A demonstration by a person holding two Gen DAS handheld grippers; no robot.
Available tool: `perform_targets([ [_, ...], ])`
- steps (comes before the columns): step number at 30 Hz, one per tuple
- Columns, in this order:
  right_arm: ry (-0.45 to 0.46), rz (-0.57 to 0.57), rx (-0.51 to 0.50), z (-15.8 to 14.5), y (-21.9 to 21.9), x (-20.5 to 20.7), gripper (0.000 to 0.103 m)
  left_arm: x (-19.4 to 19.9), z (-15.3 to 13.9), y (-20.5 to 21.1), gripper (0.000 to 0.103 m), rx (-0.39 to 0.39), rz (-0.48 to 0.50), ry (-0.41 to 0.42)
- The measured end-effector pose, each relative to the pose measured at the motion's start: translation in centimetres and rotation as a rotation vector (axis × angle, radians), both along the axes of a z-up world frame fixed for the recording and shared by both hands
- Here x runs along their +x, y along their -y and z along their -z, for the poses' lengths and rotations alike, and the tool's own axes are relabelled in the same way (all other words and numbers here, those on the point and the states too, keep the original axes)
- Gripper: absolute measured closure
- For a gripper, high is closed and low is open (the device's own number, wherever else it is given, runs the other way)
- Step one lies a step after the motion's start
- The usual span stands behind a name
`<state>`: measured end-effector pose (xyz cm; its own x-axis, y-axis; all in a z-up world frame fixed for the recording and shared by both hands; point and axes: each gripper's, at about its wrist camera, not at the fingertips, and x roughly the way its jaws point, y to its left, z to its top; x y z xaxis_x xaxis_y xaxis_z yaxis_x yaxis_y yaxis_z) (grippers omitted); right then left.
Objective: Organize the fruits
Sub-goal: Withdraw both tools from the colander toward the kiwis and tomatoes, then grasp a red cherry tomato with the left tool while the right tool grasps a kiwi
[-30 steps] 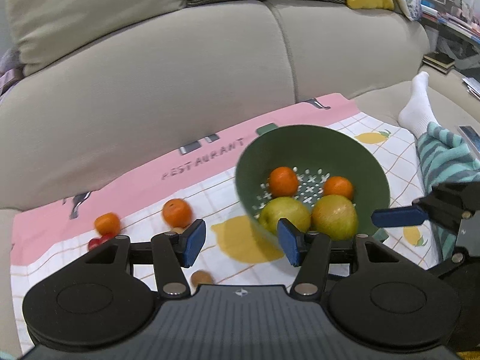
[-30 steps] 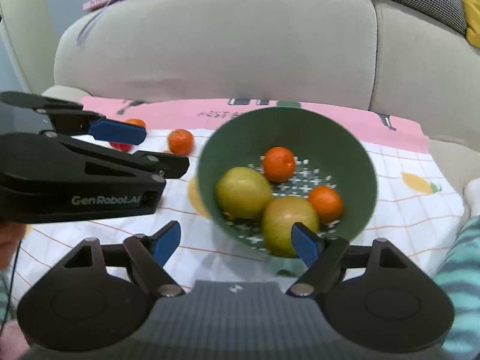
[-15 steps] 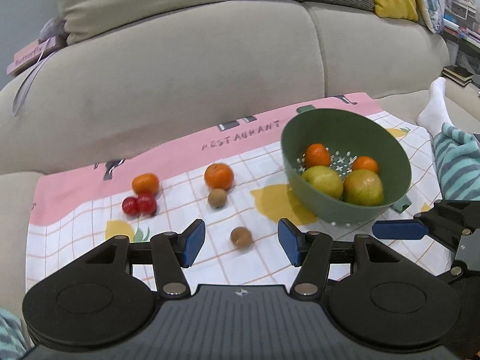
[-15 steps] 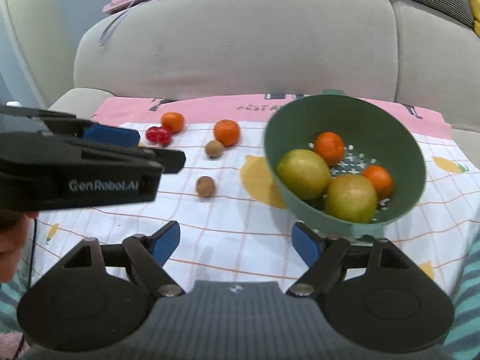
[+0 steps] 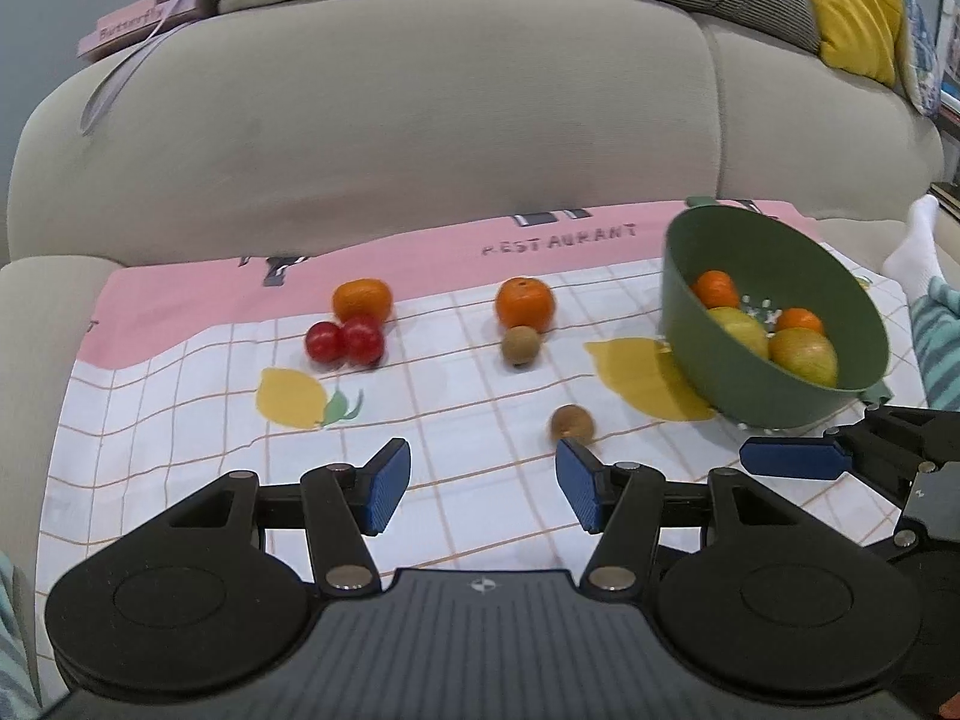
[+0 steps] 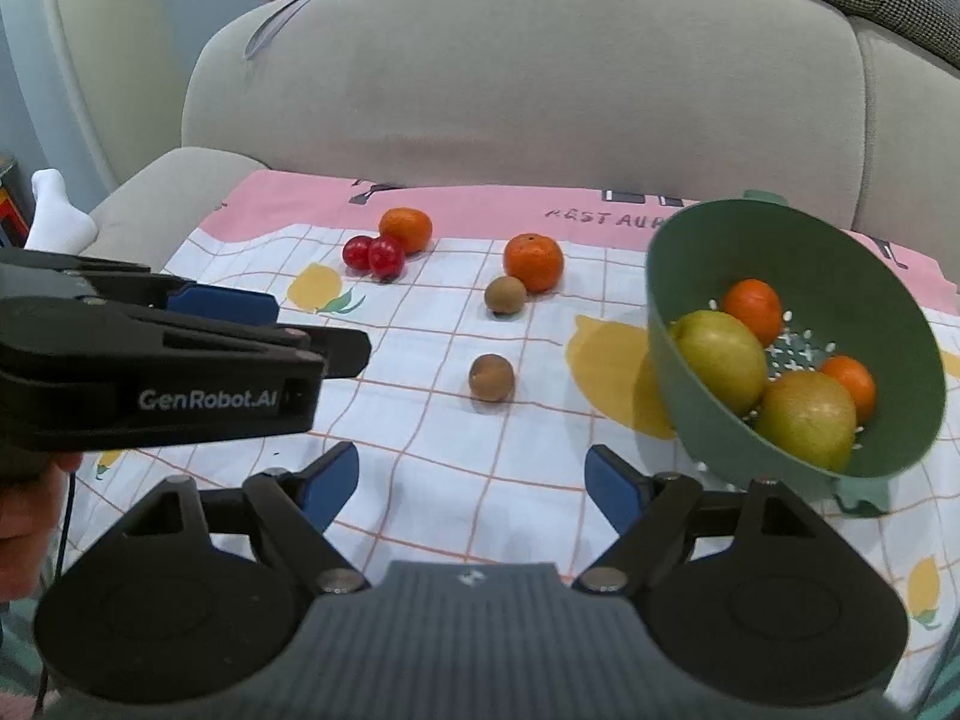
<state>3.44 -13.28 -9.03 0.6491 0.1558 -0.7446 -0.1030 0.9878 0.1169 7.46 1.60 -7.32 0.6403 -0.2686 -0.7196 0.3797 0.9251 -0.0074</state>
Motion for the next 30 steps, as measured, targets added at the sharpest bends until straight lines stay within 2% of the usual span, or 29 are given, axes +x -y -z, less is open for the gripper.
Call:
perform_targets([
  [6,-0.013,-0.021,-0.028,1.2,-1.4,1.3,0.025,0.9,1.4,-2.1,0.037,-0.06,-0.025,-0.015],
  [11,0.001,-0.034,-0.092,1.9,-2.1,2.3,0.035,1.5,2.1,-2.8,0.037,-0.076,-0.029,-0.011],
  [16,0.028,-0.03,-0.147,2.4,-2.1,3.4,0.047,2.2,2.9,-3.0,0.045,-0.094,-0.027,-0.042],
  [20,0.05,-0.042,-0.185,2.7,-2.2,4.2,0.051,2.8,3.4,-2.9,0.047,-0.083,-0.029,-0.04],
  [25,0.045,-0.058,-0.184,3.6,-2.4,5.4,0.061,3.4,4.0,-3.0,0.047,-0.078,-0.044,-0.046],
  [30,0.036,-0.056,-0.17,4.6,-2.2,6.7,0.067,4.1,4.5,-3.1,0.048,-0.078,-0.06,-0.048],
])
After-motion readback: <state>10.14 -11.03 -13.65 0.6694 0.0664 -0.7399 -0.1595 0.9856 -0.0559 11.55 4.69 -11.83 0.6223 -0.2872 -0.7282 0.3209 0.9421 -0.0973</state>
